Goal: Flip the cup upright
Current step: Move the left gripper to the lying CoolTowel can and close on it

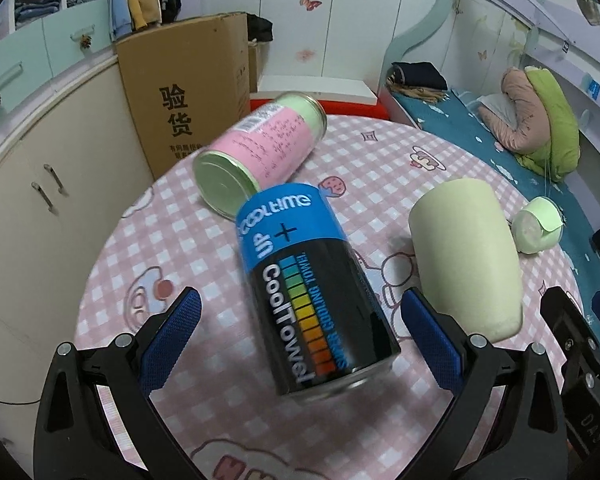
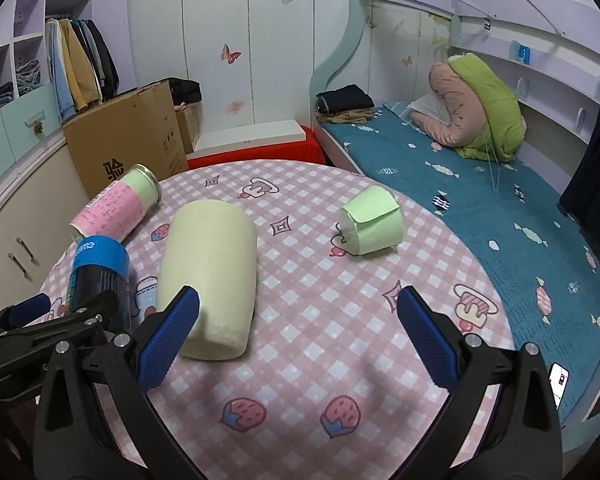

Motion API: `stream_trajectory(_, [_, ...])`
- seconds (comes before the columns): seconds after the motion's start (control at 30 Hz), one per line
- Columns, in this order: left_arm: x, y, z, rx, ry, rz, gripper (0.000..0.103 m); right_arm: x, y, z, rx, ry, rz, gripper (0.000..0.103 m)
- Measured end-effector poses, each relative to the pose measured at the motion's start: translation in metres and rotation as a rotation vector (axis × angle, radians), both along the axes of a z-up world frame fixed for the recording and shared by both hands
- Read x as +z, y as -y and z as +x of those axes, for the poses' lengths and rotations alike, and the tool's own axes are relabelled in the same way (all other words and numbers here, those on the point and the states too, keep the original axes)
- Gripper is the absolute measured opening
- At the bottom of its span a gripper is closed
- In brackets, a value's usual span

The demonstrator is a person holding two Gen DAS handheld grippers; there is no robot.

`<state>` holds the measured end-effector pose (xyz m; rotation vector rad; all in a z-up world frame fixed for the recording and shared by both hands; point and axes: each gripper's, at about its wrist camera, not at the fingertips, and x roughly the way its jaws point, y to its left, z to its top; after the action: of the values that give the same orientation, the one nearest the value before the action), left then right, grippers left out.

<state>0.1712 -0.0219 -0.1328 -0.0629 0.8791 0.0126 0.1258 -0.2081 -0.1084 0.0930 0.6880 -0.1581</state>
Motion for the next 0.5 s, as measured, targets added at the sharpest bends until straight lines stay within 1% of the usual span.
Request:
stream_trajectory(0.13, [-0.010, 0.004, 0.007, -0.002, -0.015, 0.020, 0.096, -0.006, 0.002, 0.005, -0.002, -0.012, 0.015, 0.098])
stream_trajectory(0.23, [-0.014, 0.005, 0.009, -0.005, -0.030, 0.009, 0.096, -0.010, 0.002, 0.006, 0.004, -0.020, 0.014, 0.098])
stream_trajectory(0.3, [-0.016, 0.005, 0.010, -0.015, -0.042, 0.004, 0.082, -0.011, 0.002, 0.006, 0.006, -0.024, 0.013, 0.098])
stream_trajectory(0.37, [-0.016, 0.003, 0.009, -0.022, -0.056, -0.026, 0.076, -0.012, 0.002, 0.004, 0.005, -0.025, 0.012, 0.098])
stream_trajectory(0.5, [-0.015, 0.003, 0.005, -0.025, -0.052, -0.017, 0.071, -0.012, 0.001, 0.001, 0.011, -0.030, 0.018, 0.098])
